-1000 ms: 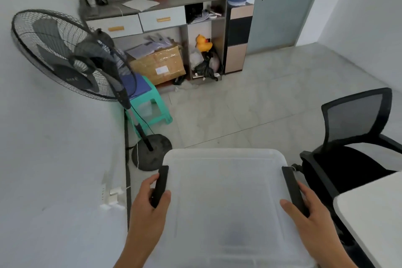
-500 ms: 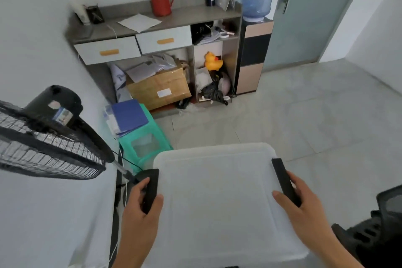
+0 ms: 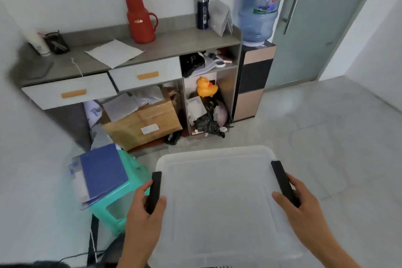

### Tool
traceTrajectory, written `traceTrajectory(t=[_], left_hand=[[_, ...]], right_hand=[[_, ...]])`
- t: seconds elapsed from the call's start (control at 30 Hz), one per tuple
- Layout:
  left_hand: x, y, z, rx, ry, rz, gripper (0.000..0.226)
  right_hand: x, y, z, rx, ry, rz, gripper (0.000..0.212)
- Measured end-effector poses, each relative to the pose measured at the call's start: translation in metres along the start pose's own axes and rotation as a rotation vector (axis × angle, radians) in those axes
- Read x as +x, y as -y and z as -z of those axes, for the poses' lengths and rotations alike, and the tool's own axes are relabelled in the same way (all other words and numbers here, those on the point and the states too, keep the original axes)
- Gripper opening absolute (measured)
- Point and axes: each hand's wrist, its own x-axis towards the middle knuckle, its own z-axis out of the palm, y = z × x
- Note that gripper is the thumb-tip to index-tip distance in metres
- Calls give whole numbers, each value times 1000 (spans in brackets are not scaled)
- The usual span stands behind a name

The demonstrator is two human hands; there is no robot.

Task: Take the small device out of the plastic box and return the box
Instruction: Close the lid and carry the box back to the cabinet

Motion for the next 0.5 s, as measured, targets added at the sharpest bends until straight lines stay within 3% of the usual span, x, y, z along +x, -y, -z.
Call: traceTrajectory(t=[0.27,0.5], left_hand=[[163,-80,-60,61,69,-54,42],[292,-124,-130,17,16,-10,45]], right_hand=[[156,62,-18,30,-27,-32,49],[330,109,-29,24,39,-4,49]])
